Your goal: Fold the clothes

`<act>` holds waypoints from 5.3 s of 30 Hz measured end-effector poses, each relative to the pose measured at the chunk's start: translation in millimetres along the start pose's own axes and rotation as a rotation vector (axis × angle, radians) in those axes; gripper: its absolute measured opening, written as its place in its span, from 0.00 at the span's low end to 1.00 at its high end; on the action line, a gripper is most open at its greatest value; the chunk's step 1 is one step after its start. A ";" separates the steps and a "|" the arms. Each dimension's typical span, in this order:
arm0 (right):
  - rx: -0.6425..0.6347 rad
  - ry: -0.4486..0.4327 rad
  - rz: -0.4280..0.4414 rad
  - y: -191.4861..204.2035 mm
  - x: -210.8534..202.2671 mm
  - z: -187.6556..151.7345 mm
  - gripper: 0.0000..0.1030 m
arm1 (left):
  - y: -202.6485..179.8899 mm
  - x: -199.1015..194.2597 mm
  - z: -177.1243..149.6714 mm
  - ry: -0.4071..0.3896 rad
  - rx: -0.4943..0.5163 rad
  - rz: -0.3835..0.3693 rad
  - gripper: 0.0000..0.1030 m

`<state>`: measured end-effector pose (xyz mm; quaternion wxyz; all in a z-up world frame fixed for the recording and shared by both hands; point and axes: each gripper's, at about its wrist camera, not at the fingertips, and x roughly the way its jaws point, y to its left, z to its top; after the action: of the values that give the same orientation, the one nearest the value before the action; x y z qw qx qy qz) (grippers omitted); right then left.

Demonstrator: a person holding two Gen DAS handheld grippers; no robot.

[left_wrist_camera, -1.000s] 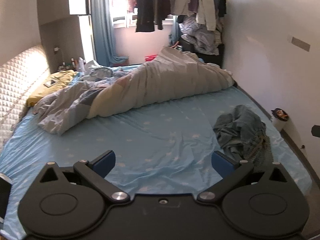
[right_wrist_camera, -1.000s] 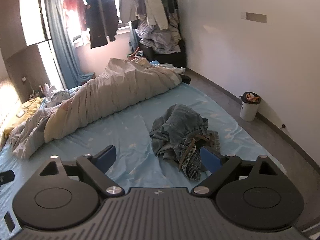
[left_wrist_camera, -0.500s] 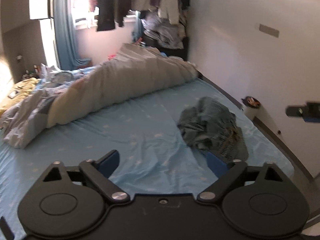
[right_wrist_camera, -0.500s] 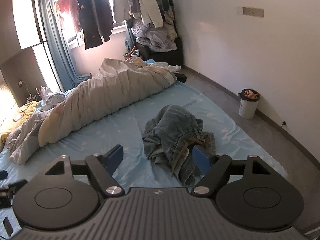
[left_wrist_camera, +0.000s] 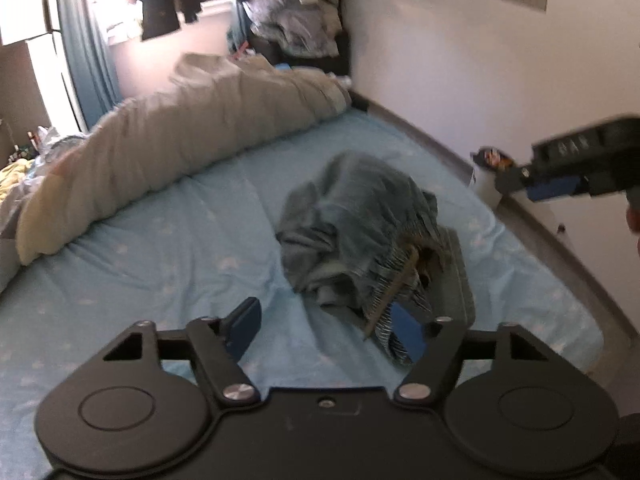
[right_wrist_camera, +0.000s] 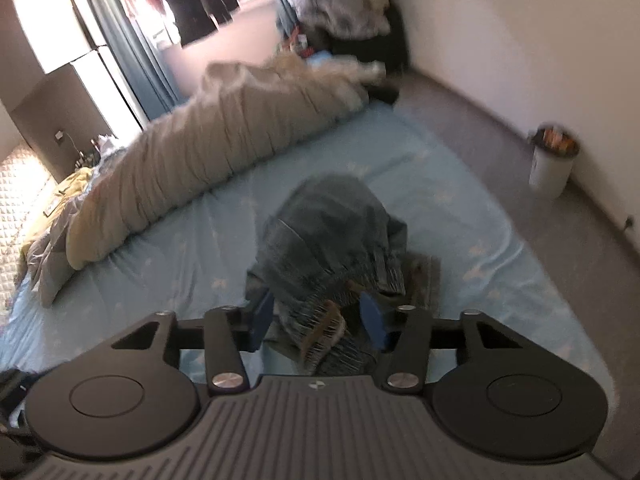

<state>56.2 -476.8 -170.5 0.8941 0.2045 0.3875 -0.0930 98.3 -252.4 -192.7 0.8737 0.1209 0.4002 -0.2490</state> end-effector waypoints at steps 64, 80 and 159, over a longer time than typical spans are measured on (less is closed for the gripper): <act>0.230 0.113 0.303 -108.0 121.8 80.5 0.17 | -27.3 177.5 7.8 0.220 -0.235 -0.061 0.03; 0.151 0.087 0.422 -49.3 108.7 127.3 0.16 | -54.3 187.9 -8.0 0.191 -0.340 -0.098 0.51; -0.660 0.341 0.361 674.2 375.2 -30.4 0.65 | 554.7 -66.2 -288.4 -0.039 -1.239 0.145 0.36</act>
<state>511.3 139.7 -265.5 0.8367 -0.0161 0.4970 0.2297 172.2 358.1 -323.4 0.8034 -0.3860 0.4450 0.0871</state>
